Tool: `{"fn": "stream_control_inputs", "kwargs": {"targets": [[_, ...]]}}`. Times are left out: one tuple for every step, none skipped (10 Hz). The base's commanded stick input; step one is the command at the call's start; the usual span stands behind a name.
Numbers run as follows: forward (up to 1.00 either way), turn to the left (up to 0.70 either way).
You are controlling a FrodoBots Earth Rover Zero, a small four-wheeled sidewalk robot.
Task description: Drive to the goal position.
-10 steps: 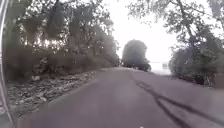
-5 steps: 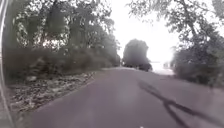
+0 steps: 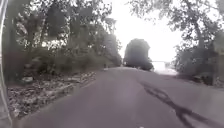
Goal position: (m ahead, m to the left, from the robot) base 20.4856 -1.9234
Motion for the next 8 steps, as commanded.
{"fn": "stream_control_inputs", "kwargs": {"targets": [[0.7, 0.01], [0.7, 0.0], [0.7, -0.07], [0.7, -0.13], [0.7, -0.23], [0.7, -0.08], [0.7, 0.01], [0.7, 0.01]]}}
